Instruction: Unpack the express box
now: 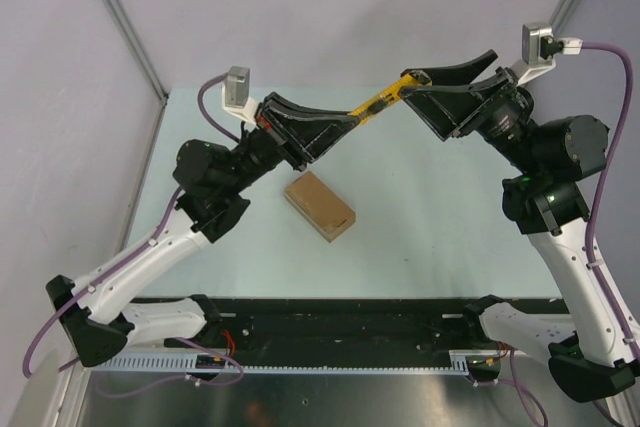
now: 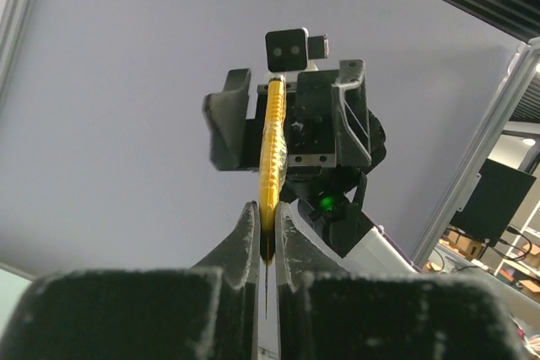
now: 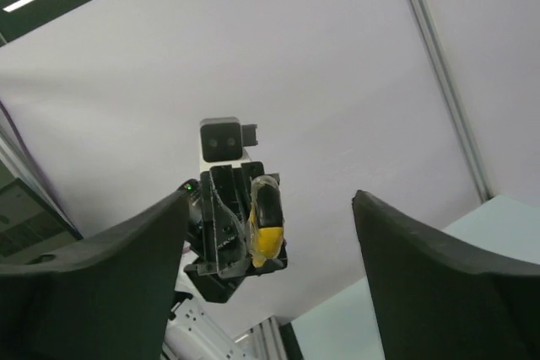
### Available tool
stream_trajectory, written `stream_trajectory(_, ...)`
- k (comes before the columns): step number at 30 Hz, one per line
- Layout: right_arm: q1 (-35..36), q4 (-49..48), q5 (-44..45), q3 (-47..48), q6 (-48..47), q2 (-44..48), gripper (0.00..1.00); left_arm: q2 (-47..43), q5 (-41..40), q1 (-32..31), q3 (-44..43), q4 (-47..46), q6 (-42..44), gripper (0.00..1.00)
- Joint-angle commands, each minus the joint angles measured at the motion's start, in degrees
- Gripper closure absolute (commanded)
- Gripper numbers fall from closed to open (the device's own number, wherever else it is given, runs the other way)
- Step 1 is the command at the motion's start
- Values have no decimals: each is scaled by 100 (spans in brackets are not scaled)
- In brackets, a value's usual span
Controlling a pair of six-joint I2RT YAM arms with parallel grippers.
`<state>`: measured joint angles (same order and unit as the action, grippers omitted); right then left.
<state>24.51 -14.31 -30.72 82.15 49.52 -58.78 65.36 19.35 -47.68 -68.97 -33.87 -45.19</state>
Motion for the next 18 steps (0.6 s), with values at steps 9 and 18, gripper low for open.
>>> stream_trajectory(9,-456,473,-2007,29,-162,-186,2,63,2370,866,-292,609,-542,100)
stream_trajectory(18,-368,201,-2289,20,645,-520,5,117,2459,892,-328,618,-570,100)
